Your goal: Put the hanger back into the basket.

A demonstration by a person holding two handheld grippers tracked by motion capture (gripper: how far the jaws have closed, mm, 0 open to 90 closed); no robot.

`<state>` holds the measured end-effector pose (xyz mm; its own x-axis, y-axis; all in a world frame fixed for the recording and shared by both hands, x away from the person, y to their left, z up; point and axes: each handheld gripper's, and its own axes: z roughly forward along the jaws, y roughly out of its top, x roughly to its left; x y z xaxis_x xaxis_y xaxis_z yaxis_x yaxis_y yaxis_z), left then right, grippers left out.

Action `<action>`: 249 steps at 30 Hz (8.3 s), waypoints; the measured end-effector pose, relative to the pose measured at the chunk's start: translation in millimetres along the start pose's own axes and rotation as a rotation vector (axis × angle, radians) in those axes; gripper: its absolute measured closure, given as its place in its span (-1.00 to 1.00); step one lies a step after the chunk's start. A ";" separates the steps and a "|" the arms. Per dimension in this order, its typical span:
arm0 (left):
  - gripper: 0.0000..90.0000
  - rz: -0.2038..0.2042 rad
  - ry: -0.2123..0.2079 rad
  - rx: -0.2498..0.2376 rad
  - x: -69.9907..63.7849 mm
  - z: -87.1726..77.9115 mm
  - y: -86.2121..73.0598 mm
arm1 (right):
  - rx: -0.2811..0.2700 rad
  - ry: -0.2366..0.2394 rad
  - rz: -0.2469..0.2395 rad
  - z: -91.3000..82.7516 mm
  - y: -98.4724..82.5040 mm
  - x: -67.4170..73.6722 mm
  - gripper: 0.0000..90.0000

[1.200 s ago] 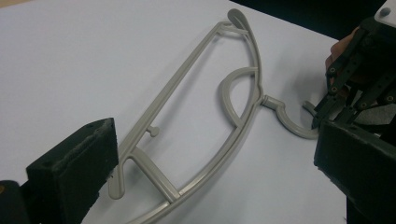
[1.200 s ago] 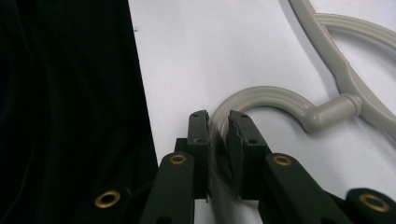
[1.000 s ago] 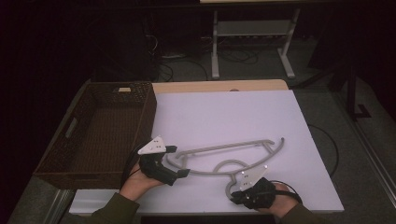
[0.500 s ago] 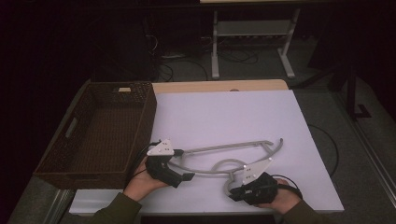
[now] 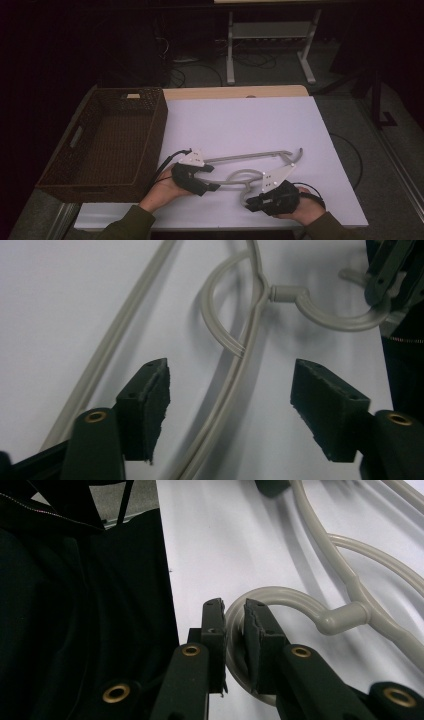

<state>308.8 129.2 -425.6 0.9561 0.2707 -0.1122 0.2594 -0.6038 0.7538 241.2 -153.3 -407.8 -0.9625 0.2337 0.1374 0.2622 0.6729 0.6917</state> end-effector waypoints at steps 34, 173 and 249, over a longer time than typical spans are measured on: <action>0.66 0.096 -0.070 0.152 5.1 30.4 13.8 | -0.034 0.003 -0.002 -7.8 3.6 -1.0 0.76; 0.83 -0.460 0.370 -0.128 63.4 -298.7 -38.0 | -0.277 -0.407 0.261 -41.0 -54.2 -29.2 -0.85; -0.97 -0.245 0.389 -0.468 27.6 -206.0 -8.6 | -0.537 -0.504 0.223 -91.3 11.4 -35.3 -0.96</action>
<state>304.9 296.3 -301.8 0.7349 0.6635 -0.1401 0.2925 -0.1237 0.9482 271.9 -218.0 -340.1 -0.7096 0.7018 0.0631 0.2526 0.1698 0.9526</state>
